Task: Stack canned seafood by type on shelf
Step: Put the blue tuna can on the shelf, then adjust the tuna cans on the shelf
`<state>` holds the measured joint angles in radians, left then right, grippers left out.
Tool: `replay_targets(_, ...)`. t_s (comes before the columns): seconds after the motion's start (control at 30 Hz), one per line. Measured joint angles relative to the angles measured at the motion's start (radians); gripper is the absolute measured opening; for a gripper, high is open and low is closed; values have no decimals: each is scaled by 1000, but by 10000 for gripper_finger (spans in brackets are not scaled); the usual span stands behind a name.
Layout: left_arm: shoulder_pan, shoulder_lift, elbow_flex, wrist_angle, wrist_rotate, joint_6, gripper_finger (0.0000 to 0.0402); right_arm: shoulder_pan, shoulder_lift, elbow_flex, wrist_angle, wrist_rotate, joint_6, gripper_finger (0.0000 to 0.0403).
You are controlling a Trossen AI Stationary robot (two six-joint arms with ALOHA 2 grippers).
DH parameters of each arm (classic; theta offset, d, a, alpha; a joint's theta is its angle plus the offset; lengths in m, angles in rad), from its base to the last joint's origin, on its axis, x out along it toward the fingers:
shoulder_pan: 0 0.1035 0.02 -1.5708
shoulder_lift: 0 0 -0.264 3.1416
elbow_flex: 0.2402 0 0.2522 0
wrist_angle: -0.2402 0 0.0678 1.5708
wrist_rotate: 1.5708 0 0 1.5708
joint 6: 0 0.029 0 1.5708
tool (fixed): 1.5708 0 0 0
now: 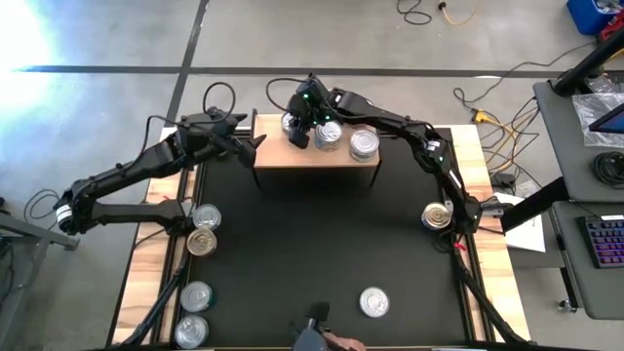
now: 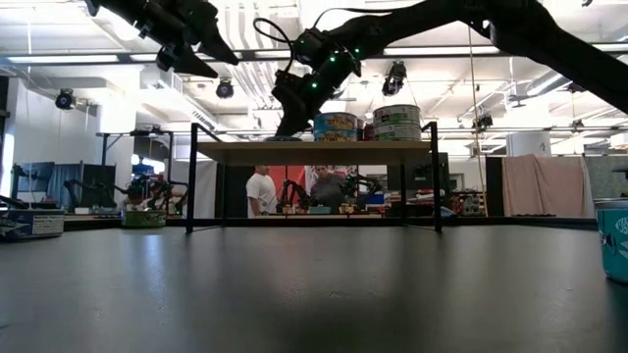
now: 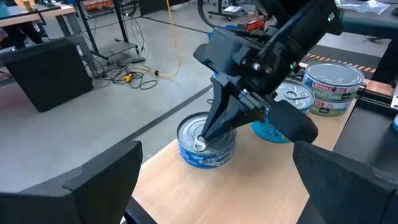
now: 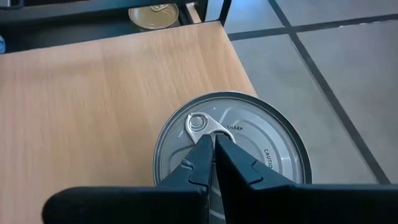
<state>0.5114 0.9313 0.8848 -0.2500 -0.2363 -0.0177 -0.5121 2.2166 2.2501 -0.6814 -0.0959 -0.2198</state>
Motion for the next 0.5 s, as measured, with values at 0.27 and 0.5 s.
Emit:
replay_targets(0.27, 0, 19, 0, -5, 0, 10, 400, 23, -20, 37, 1, -8, 24, 12)
replay_targets(0.5, 0, 39, 0, -9, 0, 32, 400, 5, -65, 99, 7, 47, 16, 12)
